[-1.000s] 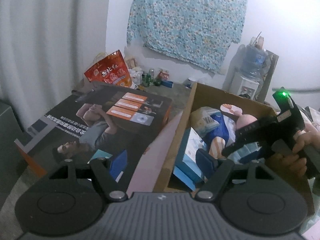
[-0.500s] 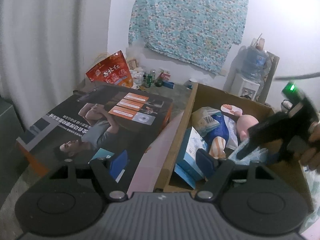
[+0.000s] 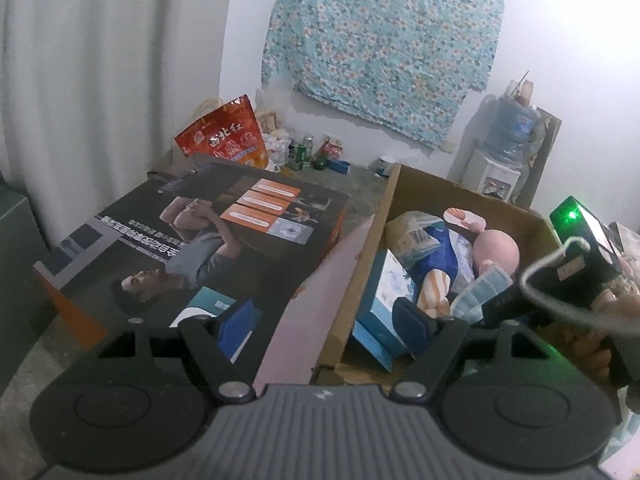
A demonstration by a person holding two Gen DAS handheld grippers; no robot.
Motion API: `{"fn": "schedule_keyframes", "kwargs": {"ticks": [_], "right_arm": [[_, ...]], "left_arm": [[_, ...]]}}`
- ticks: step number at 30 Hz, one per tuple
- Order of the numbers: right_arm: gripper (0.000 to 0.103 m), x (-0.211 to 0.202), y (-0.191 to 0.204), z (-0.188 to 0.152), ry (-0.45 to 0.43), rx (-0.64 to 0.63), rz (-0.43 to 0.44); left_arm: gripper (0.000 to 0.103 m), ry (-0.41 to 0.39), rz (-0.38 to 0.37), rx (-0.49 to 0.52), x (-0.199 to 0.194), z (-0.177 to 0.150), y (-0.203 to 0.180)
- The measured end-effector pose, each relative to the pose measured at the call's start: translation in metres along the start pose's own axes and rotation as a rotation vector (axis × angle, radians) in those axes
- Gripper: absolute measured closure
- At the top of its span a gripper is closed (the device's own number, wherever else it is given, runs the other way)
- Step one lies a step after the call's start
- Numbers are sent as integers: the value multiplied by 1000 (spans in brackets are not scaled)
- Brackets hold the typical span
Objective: Organize soft objects
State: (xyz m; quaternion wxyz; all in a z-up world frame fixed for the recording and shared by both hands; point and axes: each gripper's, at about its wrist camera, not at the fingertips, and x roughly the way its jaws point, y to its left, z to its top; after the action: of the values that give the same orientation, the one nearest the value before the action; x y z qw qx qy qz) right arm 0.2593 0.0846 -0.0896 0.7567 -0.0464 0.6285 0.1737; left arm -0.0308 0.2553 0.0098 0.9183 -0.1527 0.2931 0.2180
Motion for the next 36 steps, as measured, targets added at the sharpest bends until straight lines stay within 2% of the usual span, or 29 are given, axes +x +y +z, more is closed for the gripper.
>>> {"fn": "schedule_keyframes", "kwargs": {"ticks": [4, 11, 15, 23, 25, 29, 33, 36], "right_arm": [[57, 0, 3, -5, -31, -30, 34], [38, -18, -32, 3, -43, 126, 176], [34, -46, -47, 4, -106, 167, 235], [29, -109, -80, -16, -292, 237, 451], [25, -129, -93, -37, -347, 258, 526], [22, -160, -119, -95, -442, 295, 611], [20, -177, -155, -161, -565, 362, 646], [18, -188, -183, -213, -674, 436, 627]], "left_arm": [[25, 12, -5, 15, 2, -4, -5], [25, 15, -2, 33, -3, -7, -13], [24, 17, -4, 44, -5, -6, -18], [18, 19, -40, 67, -14, -3, -34], [13, 11, -57, 85, -18, -2, -41], [12, 11, -112, 128, -22, 1, -58], [4, 18, -191, 184, -23, 2, -84], [2, 14, -232, 239, -24, 0, -104]]}}
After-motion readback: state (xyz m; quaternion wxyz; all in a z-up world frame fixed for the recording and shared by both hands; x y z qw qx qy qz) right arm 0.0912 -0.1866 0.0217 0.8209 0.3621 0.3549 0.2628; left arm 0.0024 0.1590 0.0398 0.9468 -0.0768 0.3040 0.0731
